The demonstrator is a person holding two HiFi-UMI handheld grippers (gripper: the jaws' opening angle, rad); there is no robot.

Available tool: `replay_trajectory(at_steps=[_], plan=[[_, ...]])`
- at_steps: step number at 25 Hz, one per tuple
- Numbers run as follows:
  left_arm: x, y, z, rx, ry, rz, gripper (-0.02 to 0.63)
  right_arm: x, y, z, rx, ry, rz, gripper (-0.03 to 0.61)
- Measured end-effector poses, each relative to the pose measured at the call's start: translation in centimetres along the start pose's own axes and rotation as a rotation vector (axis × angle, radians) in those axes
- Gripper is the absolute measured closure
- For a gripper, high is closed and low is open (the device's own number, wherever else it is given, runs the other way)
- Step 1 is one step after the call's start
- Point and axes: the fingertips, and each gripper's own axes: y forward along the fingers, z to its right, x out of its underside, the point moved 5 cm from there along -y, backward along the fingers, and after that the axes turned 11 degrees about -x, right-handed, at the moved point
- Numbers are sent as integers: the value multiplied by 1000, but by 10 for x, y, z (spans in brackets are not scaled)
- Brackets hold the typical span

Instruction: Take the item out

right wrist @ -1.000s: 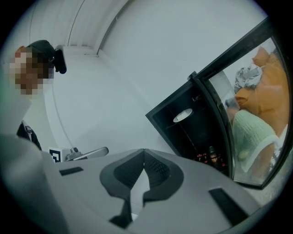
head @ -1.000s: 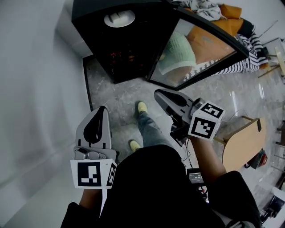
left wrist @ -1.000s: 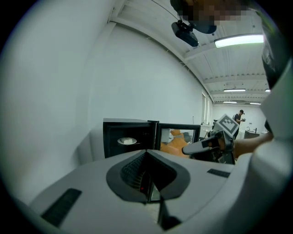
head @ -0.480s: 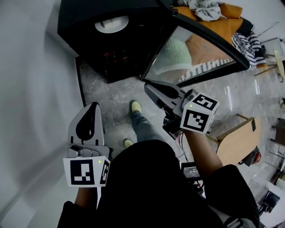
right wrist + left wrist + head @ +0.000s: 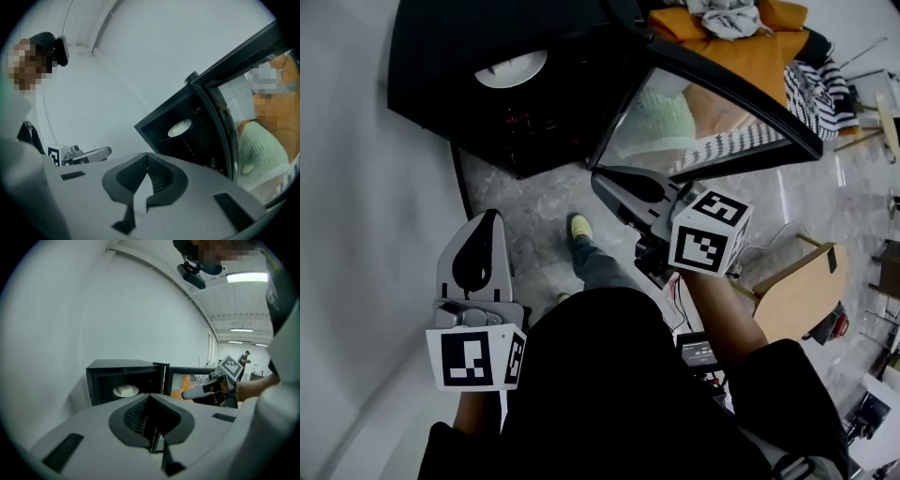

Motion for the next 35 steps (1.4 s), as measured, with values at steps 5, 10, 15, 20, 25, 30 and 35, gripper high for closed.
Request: replay_trajectory(at_steps=[5,10,15,20,25,30,35], plan=[[-7,22,4,-6,24,3,606,-10,5,12,-25,-7,8,571],[-8,40,0,-40,29,-4,606,-13,18,25,-57,2,-7,571],[-9,52,-3,-84,18,-8,606,-14,31,39,-90,30,-22,571],[-10,58,-8,-126,24,-5,606,-18,39,52,-110,53,-24,571],[-11,58,-10,-154,30,-15,606,-20,45,62,-97,91,-1,571],[-11,61,-12,-148,41,-31,606,-18,56,67,-95,143,30,571],[-7,67,-18,-129,31,-30,606,-21,63,71,-75,141,24,571]])
